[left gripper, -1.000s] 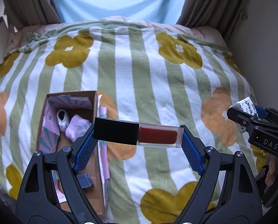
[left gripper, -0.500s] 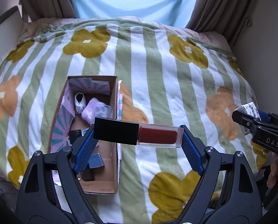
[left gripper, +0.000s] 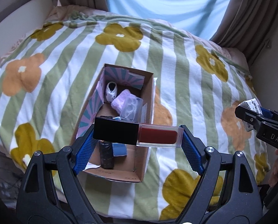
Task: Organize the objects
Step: 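Lift the lipstick and tissue pack and carry both over the cardboard box, then release the lipstick with the left tool while the right tool drops the tissue pack in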
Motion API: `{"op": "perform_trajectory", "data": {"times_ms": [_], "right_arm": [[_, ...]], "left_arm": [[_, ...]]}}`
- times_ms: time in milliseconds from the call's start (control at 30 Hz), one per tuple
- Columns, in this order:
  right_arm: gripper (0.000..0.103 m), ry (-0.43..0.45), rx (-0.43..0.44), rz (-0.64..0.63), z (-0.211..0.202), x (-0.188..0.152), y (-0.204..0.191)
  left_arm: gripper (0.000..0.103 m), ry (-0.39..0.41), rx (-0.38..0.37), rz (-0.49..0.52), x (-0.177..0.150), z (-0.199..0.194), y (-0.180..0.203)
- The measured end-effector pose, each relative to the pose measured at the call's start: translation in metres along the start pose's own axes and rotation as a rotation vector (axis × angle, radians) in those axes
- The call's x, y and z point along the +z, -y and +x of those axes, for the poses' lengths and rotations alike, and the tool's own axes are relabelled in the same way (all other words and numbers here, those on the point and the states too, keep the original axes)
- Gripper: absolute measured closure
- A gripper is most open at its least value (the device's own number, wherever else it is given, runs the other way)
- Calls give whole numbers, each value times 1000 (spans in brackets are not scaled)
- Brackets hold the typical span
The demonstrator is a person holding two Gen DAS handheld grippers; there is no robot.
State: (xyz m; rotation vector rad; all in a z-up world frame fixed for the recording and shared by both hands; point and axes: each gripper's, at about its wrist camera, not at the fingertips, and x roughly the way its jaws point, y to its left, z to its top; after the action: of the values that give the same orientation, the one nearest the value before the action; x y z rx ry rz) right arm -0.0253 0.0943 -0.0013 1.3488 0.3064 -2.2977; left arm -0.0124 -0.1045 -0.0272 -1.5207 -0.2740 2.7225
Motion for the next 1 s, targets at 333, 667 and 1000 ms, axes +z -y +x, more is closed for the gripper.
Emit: {"op": "perform_trajectory", "data": {"times_ms": [333, 667, 1000], "right_arm": [[45, -41, 85, -149, 39, 30, -59], [45, -117, 138, -294, 112, 57, -103], [45, -170, 193, -432, 202, 78, -137]], "left_arm": [[19, -32, 65, -112, -11, 11, -49], [19, -132, 88, -164, -26, 62, -66], [19, -223, 79, -163, -36, 128, -62]]}}
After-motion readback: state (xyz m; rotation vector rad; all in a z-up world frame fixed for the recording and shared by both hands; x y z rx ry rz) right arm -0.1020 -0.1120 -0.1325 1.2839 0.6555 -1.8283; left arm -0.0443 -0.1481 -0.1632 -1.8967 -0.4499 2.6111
